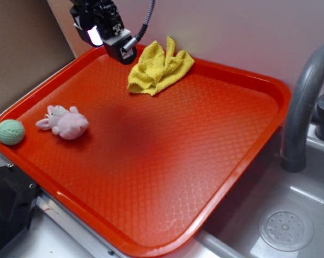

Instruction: Grab the yellow cloth.

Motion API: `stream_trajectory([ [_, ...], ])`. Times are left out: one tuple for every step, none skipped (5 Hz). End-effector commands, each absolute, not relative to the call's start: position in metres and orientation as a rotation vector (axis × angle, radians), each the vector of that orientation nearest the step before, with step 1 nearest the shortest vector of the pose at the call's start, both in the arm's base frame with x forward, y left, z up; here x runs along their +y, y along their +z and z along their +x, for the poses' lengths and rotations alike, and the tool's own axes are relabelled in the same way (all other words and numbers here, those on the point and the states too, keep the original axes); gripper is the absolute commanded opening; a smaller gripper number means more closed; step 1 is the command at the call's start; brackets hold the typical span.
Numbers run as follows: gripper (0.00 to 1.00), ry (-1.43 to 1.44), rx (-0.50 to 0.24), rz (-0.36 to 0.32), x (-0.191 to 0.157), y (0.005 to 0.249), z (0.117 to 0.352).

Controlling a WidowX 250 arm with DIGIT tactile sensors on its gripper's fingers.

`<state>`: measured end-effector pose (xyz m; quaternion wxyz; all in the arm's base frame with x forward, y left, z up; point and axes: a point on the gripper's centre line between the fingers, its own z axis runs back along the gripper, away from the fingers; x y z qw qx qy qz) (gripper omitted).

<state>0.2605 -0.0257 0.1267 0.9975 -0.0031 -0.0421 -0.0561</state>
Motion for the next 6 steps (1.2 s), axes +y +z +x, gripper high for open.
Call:
stream_trajectory([
  [1.00, -0.085, -0.112, 0.038, -0.010, 0.072, 0.332],
  [1.00, -0.128, -0.097, 0.050, -0.017, 0.039, 0.355],
  [0.00, -0.086, -0.056, 0.082, -0.010, 0.026, 0.357],
  [0.00, -0.058, -0.081, 0.060, 0.001, 0.041, 0.352],
  [0.00, -0.002, -0.097, 0.076, 0.017, 0.056, 0.345],
  [0.00, 0.045, -0.095, 0.047, 0.019, 0.092, 0.322],
])
